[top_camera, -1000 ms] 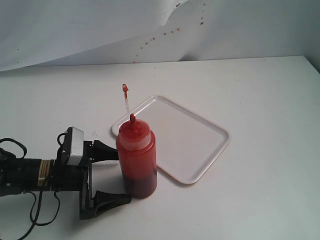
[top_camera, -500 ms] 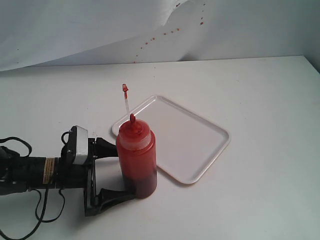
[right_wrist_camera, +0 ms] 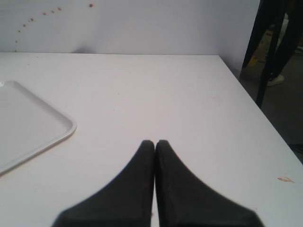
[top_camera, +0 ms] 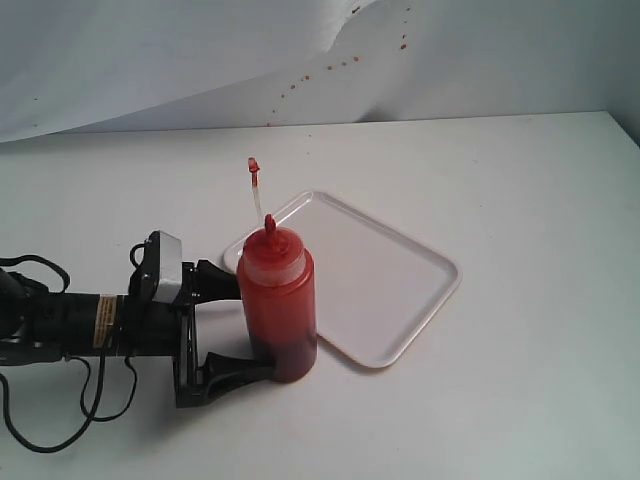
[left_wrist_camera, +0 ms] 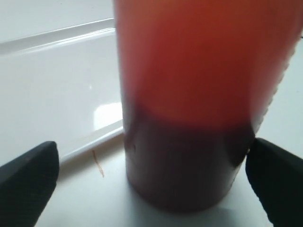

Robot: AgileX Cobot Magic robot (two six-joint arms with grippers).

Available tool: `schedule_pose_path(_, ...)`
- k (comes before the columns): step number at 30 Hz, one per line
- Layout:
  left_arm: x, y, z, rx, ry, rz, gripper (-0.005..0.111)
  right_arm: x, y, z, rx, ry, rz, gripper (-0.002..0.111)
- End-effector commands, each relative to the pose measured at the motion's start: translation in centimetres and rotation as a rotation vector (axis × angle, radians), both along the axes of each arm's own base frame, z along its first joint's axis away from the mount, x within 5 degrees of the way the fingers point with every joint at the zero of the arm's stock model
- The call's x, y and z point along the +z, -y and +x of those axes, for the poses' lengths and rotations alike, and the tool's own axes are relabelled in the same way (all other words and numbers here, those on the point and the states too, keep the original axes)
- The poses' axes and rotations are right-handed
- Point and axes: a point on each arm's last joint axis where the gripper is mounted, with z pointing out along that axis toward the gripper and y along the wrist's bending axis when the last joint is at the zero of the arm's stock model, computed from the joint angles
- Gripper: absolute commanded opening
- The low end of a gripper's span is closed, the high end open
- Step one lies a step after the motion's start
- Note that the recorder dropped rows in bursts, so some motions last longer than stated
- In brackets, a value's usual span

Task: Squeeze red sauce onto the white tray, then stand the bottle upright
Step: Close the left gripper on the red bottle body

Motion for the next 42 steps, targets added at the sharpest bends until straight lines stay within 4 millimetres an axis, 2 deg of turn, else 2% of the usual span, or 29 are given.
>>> schedule_pose_path(1, 0.2, 0.2, 0.0, -0.015, -0.007, -0.007, 0.105, -0.1, 0.0, 0.0, 0.004, 0.005, 0.006, 0.0)
schedule_pose_path(17, 1.5, 0.4, 0.1, -0.004, -0.025, -0.077, 0.105, -0.1, 0.0, 0.0, 0.004, 0.005, 0.006, 0.0)
schedule_pose_path(20, 1.6, 1.1, 0.0, -0.012, -0.023, -0.082, 0.105, -0.1, 0.0, 0.0, 0.004, 0.005, 0.006, 0.0)
schedule_pose_path(23, 1.6, 2.8, -0.4, -0.024, -0.016, -0.089, 0.105, -0.1, 0.0, 0.0, 0.004, 0.005, 0.006, 0.0)
schedule_pose_path(29, 1.5, 5.0, 0.5, 0.049, -0.008, -0.032, 0.105, -0.1, 0.0, 0.0, 0.004, 0.005, 0.006, 0.0)
schedule_pose_path(42, 1.5, 5.2, 0.5, 0.059, -0.006, -0.032, 0.105, -0.1, 0.0, 0.0, 0.004, 0.005, 0.006, 0.0)
